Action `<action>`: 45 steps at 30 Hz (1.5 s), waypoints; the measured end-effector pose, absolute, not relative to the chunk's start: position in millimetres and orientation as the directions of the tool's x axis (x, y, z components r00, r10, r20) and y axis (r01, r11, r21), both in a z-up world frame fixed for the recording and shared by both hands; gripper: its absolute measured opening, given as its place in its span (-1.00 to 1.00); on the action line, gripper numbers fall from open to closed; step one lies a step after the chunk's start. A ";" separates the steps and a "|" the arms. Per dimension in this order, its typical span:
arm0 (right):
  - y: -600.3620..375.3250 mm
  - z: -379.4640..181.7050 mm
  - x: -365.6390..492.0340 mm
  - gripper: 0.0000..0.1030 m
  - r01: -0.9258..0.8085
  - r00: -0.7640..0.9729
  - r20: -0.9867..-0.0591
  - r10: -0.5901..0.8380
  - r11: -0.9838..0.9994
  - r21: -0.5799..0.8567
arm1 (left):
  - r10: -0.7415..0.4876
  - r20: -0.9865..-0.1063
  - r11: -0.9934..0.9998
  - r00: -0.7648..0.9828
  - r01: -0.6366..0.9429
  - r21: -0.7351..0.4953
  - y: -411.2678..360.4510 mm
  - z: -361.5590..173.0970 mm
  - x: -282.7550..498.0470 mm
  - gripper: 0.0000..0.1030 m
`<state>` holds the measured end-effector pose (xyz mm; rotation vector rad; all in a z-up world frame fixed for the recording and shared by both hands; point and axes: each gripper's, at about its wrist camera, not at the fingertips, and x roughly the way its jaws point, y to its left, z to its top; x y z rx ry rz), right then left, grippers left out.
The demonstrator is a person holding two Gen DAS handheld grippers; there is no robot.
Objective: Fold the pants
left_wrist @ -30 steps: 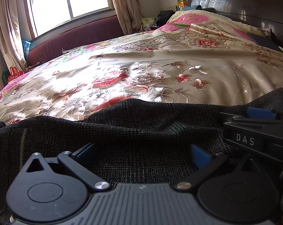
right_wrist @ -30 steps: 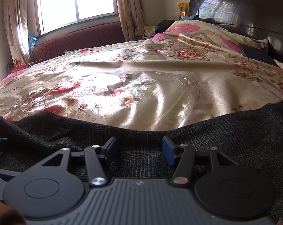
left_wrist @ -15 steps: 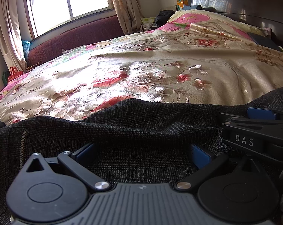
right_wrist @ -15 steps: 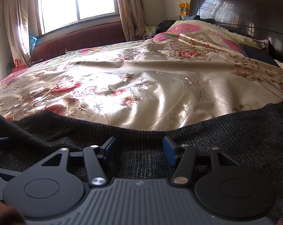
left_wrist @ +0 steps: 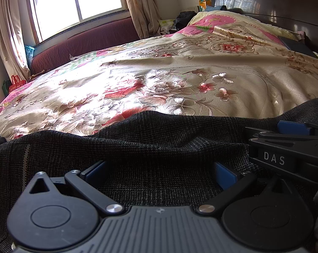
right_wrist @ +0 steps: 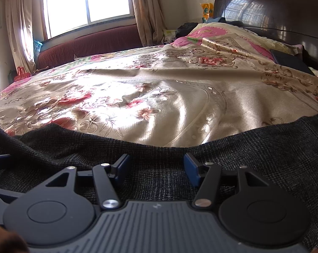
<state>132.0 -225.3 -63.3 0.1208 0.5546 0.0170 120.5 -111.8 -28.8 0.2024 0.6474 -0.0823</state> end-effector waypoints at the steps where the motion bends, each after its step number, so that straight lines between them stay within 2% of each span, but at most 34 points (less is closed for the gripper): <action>1: -225.2 -63.3 132.0 0.12 0.016 0.850 -0.524 0.049 0.993 0.119 | -0.013 -0.606 0.977 0.795 0.139 0.161 -111.7 -28.7 120.5 1.00; 6: -224.1 -64.0 134.5 0.20 0.000 0.849 -0.524 0.064 0.993 0.121 | -0.013 -0.606 0.977 0.795 0.139 0.162 -111.8 -28.8 120.4 1.00; 45: -224.4 -64.1 134.8 0.21 -0.001 0.850 -0.523 0.066 0.992 0.123 | -0.013 -0.607 0.977 0.795 0.140 0.162 -111.7 -28.2 120.3 1.00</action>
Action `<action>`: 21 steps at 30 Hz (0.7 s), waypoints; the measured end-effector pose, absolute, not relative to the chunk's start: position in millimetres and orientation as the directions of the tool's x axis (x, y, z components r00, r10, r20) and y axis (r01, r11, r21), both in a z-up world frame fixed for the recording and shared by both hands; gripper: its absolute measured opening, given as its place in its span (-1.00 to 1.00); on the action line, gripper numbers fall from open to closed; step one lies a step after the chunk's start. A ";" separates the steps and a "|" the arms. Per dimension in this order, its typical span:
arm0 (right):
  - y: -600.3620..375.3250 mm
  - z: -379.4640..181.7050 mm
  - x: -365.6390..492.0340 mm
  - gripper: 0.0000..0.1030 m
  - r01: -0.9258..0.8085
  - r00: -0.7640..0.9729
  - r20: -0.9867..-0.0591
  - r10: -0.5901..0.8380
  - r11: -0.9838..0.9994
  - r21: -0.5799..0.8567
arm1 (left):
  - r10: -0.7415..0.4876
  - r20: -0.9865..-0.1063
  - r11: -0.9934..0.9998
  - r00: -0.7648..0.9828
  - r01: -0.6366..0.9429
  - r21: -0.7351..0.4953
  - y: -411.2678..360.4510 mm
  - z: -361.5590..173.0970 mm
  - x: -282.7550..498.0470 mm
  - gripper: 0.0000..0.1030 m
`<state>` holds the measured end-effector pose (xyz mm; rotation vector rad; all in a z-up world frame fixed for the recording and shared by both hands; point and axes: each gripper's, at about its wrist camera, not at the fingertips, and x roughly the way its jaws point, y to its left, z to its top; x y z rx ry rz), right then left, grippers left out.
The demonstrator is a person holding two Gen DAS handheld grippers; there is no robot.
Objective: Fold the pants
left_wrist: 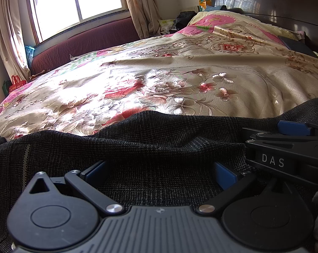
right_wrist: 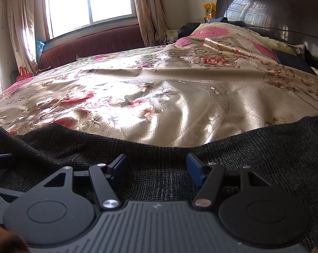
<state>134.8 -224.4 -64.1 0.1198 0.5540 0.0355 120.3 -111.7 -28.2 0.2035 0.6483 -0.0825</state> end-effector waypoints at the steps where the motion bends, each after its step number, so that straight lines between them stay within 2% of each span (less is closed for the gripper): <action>1: -224.4 -64.1 134.9 0.22 -0.001 0.850 -0.523 0.066 0.992 0.123 | -0.013 -0.607 0.977 0.795 0.140 0.162 -111.8 -28.2 120.2 1.00; 21: -227.4 -63.8 135.1 0.23 -0.007 0.852 -0.518 0.081 0.990 0.143 | -0.013 -0.607 0.977 0.794 0.140 0.162 -111.8 -27.9 120.2 1.00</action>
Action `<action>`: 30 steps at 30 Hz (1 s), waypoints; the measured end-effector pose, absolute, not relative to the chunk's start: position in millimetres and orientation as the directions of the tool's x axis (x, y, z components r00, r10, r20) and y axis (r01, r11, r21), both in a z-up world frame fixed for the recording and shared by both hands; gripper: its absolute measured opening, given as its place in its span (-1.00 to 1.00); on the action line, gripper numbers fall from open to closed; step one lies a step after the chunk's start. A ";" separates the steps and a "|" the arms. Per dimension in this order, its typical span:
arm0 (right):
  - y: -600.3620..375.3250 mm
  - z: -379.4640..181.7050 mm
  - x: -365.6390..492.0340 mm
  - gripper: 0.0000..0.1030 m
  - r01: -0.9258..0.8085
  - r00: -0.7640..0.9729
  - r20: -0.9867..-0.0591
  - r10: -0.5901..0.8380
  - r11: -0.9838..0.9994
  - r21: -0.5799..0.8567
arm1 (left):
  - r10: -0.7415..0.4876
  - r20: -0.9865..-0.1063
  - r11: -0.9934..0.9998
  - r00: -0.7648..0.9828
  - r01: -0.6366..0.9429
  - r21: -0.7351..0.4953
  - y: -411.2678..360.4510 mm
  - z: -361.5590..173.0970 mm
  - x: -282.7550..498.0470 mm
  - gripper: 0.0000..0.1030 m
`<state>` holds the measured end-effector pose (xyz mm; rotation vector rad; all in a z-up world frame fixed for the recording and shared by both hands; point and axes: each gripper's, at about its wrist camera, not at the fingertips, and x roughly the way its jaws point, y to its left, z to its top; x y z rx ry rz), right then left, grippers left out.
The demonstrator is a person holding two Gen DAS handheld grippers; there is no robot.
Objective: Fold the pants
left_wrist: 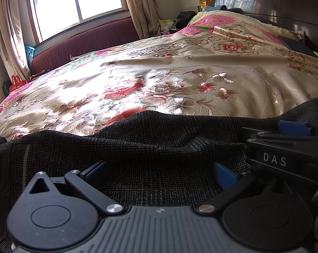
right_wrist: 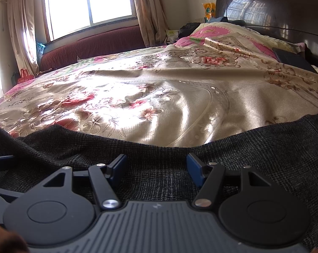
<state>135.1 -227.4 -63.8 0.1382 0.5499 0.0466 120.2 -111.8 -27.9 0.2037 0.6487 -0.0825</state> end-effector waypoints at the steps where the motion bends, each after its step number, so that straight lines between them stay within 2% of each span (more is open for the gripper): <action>1: -227.7 -63.9 135.0 0.23 -0.007 0.852 -0.517 0.082 0.989 0.145 | -0.013 -0.607 0.977 0.794 0.140 0.163 -111.7 -27.8 120.2 1.00; 30: -232.6 -63.9 133.8 0.31 -0.019 0.854 -0.507 0.113 0.982 0.187 | -0.013 -0.607 0.977 0.794 0.140 0.162 -111.8 -27.7 120.0 1.00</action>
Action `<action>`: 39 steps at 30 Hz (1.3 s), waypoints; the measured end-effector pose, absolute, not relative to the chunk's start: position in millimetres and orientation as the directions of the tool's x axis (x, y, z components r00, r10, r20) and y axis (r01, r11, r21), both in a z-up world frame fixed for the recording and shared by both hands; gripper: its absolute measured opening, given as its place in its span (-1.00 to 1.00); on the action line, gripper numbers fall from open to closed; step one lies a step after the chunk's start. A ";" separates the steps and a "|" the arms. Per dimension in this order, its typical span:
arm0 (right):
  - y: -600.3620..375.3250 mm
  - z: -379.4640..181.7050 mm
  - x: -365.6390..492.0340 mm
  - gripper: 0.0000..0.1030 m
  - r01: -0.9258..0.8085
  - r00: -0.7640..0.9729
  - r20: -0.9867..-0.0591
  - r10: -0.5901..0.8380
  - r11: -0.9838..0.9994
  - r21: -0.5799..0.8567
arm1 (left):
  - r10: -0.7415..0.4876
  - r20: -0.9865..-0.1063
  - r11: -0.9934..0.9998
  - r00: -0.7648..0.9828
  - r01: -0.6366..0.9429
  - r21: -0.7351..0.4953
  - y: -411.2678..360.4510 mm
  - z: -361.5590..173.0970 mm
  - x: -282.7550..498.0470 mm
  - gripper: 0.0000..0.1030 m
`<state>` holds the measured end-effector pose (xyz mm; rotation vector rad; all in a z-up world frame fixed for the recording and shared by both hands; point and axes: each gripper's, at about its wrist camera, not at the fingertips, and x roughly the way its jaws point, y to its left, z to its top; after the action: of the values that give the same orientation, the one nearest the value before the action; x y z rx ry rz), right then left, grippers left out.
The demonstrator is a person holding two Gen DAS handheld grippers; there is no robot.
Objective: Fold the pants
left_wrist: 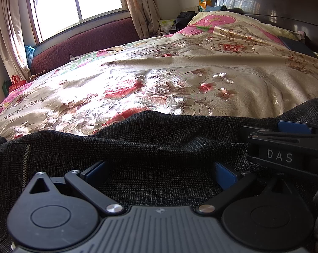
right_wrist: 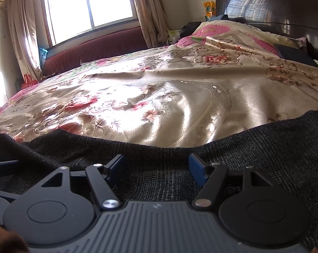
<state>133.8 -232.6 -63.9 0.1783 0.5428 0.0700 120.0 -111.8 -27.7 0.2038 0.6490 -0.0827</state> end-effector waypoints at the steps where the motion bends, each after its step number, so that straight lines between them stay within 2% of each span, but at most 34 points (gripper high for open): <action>1: -232.5 -63.8 133.9 0.31 -0.019 0.854 -0.508 0.113 0.982 0.186 | -0.013 -0.608 0.977 0.794 0.140 0.163 -111.7 -27.7 120.0 1.00; 14: -227.5 -63.4 134.7 0.32 -0.018 0.851 -0.517 0.093 0.989 0.147 | -0.013 -0.607 0.977 0.794 0.140 0.163 -111.6 -27.6 119.9 1.00; 25: -231.3 -56.8 132.3 0.32 -0.008 0.853 -0.513 0.097 0.985 0.173 | -0.016 -0.607 0.977 0.795 0.141 0.159 -111.5 -27.6 119.8 1.00; 28: -241.5 -44.2 126.4 0.32 0.019 0.841 -0.531 0.097 0.978 0.209 | -0.020 -0.602 0.978 0.799 0.141 0.154 -110.1 -27.8 118.9 1.00; 32: -287.3 -22.4 110.2 0.33 0.080 0.844 -0.523 0.116 0.938 0.336 | -0.022 -0.600 0.978 0.800 0.141 0.152 -108.6 -28.1 119.0 1.00; 36: -347.9 -6.4 88.4 0.35 0.196 0.848 -0.529 0.042 0.902 0.386 | -0.016 -0.596 0.977 0.803 0.140 0.161 -109.3 -29.1 118.4 1.00; 39: -397.7 0.4 67.2 0.36 0.307 0.845 -0.531 -0.065 0.871 0.383 | -0.016 -0.595 0.977 0.803 0.139 0.161 -108.9 -29.1 118.0 1.00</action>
<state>67.2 -397.7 0.4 0.4774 0.5319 -0.2046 118.0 -108.9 -29.1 0.2011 0.6333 -0.0838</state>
